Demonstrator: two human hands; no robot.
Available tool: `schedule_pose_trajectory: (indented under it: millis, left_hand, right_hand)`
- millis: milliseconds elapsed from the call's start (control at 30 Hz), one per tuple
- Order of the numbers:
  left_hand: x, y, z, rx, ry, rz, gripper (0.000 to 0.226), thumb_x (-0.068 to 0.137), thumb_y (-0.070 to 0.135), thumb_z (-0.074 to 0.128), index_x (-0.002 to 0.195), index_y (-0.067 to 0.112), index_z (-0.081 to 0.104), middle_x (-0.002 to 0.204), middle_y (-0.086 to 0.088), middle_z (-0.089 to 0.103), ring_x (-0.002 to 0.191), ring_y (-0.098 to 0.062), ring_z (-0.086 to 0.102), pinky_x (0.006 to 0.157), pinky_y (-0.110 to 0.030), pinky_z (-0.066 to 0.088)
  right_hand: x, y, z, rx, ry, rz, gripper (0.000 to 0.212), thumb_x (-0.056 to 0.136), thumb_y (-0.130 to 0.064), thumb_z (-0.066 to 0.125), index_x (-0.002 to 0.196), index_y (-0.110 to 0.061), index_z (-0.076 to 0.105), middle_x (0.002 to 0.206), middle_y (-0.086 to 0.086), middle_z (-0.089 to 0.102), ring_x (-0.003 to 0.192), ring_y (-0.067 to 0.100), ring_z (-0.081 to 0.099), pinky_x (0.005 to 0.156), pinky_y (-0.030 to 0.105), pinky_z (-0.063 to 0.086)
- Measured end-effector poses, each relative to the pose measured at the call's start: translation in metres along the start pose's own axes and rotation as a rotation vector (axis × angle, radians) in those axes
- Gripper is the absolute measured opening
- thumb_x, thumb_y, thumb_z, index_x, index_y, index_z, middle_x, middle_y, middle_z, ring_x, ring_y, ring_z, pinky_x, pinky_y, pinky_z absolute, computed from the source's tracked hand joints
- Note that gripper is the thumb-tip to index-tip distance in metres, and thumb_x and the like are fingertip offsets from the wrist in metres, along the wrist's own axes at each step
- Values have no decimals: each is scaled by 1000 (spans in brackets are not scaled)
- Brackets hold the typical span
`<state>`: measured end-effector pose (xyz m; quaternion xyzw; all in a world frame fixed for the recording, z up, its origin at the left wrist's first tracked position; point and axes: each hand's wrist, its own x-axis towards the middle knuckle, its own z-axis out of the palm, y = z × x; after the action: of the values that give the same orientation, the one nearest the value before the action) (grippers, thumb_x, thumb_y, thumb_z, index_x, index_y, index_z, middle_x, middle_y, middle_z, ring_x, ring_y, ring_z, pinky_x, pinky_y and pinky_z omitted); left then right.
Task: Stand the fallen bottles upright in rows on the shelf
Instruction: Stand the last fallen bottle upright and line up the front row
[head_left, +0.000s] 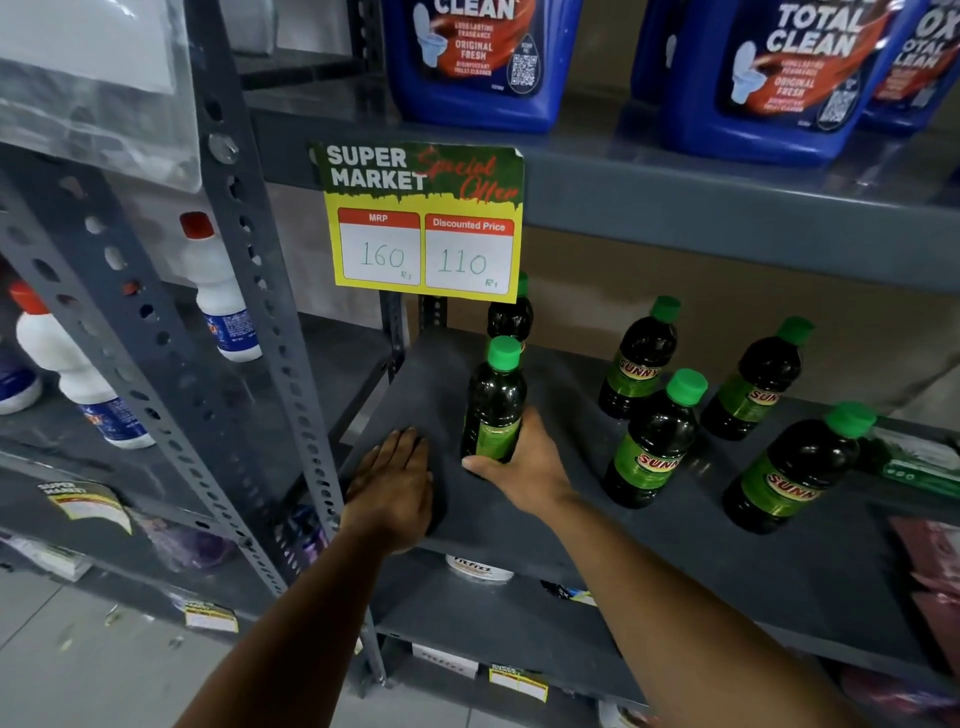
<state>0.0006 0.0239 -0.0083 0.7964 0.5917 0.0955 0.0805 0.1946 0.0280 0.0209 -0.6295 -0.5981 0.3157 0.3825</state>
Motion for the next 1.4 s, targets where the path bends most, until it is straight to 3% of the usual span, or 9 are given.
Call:
schedule_pose_trajectory:
  millis: [133,233,300,433,500,633,800,1033,1400]
  left_hand:
    - [-1,0,1,5,1,-4,65,90,41,13,148,13,19,161,-7,18,149,-22,11,122,-40,12]
    - [2,0,1,4,-11,-13,66,89,42,12,149,14,17,162,-6,16,150,-21,9,122,-40,11]
    - [3,2,1,3,-16,-19,66,89,42,12,149,15,16,162,-6,15,150,-21,8,122,-39,11]
    - [3,2,0,-4,-16,-32,63,92,41,13,149,16,15,162,-4,13,150,-20,7,122,-38,9]
    - [3,2,0,0,-15,-31,62,92,41,13,149,16,16,162,-4,13,150,-20,7,122,-38,9]
    - [3,2,0,-1,-18,-30,63,92,41,14,149,15,15,163,-5,12,150,-20,6,122,-38,8]
    - [2,1,1,4,-4,-31,62,92,40,15,149,15,18,162,-5,14,150,-20,8,122,-38,9]
    - [2,3,0,14,-10,-40,61,93,40,16,149,15,18,162,-5,14,150,-20,8,122,-38,11]
    - [2,5,-3,18,-15,-47,60,93,38,19,149,16,17,162,-4,14,150,-20,9,123,-40,12]
  right_hand:
    - [-1,7,-2,-63,-74,40,76,64,-29,81,128,-23,39,119,2,55,118,22,53,87,29,43]
    - [-5,10,-2,-232,35,21,88,58,-48,86,128,-18,43,122,5,60,117,24,52,96,40,45]
    - [-7,11,-1,-306,124,-12,90,54,-55,83,126,-15,44,122,7,56,118,26,48,102,44,40]
    - [-7,14,2,-364,117,-21,85,59,-58,78,124,-14,44,124,7,58,123,32,48,114,47,23]
    - [-8,14,3,-454,190,14,93,53,-71,73,122,-15,45,124,6,60,122,32,47,114,48,22]
    - [-10,17,5,-353,153,-20,88,60,-63,68,128,-14,40,126,5,57,126,31,46,117,51,14]
    - [-11,14,6,-470,189,18,91,55,-78,62,122,-20,45,123,3,61,122,32,49,114,54,18]
    - [-11,23,1,-329,88,-45,77,71,-54,70,133,-19,41,130,6,56,130,30,40,116,53,13]
    - [-30,23,2,-421,66,-92,68,73,-59,72,121,-18,47,121,6,61,122,30,48,115,46,14]
